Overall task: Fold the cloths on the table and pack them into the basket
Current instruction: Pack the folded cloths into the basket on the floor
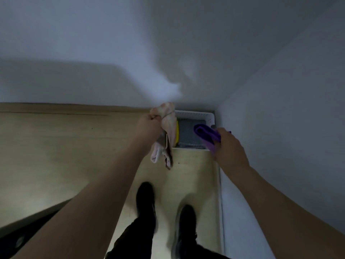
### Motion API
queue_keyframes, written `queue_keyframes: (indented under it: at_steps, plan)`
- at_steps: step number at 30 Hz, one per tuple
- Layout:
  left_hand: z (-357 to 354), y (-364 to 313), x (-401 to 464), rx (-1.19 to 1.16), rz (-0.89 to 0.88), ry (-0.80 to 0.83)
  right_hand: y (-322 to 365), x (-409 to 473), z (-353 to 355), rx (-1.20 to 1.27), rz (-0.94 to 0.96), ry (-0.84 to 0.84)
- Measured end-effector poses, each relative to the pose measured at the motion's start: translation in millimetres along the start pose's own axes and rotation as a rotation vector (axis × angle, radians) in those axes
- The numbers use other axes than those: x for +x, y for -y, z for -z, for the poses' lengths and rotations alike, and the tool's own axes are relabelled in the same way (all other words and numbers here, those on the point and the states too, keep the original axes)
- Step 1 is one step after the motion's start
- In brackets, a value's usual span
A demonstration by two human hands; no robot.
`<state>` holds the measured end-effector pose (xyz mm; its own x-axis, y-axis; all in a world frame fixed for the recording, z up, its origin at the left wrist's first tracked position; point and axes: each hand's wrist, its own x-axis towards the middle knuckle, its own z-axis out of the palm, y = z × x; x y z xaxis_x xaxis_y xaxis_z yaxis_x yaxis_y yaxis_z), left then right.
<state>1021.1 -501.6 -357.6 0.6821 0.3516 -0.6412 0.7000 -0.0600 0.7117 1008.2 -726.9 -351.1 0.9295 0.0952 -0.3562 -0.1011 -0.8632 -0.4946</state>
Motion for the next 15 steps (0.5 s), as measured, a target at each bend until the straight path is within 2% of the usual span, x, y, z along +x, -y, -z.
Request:
queue_keyframes:
  at_steps: [3,7,11,15]
  plan:
    - [-33.3,25.1,63.4,0.060,-0.068,0.073,-32.6,50.7,-46.0,0.254,-0.067,0.025]
    - [-89.0,63.8,135.6,0.229,-0.234,0.154,-90.1,114.7,-108.5,0.350,-0.129,0.001]
    - [-138.0,95.9,194.8,0.449,-0.471,0.255,-143.6,170.7,-163.2,0.564,-0.329,-0.057]
    - [-166.9,108.6,236.5,0.534,-0.647,0.342,-178.4,212.4,-200.0,0.992,-0.443,0.030]
